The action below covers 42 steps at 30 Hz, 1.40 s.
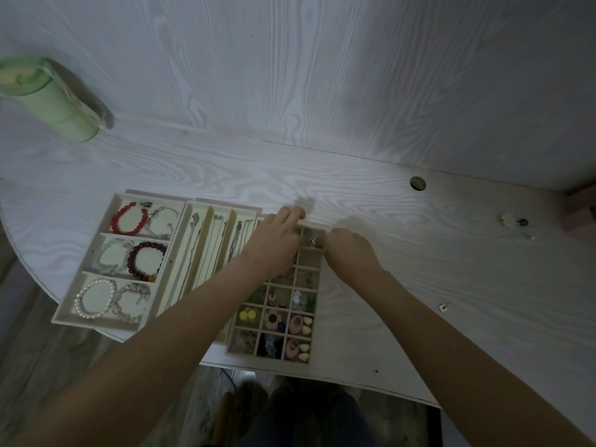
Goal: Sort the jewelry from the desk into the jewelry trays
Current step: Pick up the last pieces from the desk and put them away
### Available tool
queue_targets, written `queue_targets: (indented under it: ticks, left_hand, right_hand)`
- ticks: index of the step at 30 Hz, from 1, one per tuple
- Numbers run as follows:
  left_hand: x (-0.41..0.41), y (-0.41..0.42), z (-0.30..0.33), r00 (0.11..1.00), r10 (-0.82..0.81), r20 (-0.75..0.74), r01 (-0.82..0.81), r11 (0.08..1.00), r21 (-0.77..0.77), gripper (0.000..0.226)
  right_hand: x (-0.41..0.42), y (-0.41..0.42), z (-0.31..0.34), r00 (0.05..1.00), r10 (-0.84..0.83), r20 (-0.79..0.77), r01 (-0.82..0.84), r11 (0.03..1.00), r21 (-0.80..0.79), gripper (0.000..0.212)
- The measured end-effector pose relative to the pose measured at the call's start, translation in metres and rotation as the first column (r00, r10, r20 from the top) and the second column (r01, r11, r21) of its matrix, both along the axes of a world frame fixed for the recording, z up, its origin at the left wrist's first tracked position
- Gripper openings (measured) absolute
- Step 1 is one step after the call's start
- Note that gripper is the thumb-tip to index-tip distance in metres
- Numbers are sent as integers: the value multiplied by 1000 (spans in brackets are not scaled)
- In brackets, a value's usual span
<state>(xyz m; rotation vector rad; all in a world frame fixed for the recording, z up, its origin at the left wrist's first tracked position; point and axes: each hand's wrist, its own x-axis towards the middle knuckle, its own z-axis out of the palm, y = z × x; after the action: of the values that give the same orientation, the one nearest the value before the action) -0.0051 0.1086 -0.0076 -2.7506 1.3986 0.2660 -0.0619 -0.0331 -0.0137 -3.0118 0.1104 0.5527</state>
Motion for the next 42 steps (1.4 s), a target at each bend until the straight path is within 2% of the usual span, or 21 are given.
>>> queue_targets:
  ticks: [8, 21, 34, 42]
  left_hand:
    - [1, -2, 4, 1000, 4, -11, -4, 1000, -20, 44]
    - [-1, -7, -4, 997, -13, 76, 7, 997, 77, 40]
    - [-4, -1, -4, 998, -6, 57, 10, 997, -73, 33]
    - [-6, -8, -9, 995, 2, 101, -8, 998, 59, 35]
  right_hand:
    - [0, 4, -2, 998, 53, 26, -52, 998, -45, 28]
    - [-2, 7, -5, 992, 116, 52, -113, 992, -63, 29]
    - [-6, 3, -8, 986, 139, 95, -134, 989, -57, 36]
    - [-7, 3, -8, 987, 132, 90, -127, 990, -56, 34]
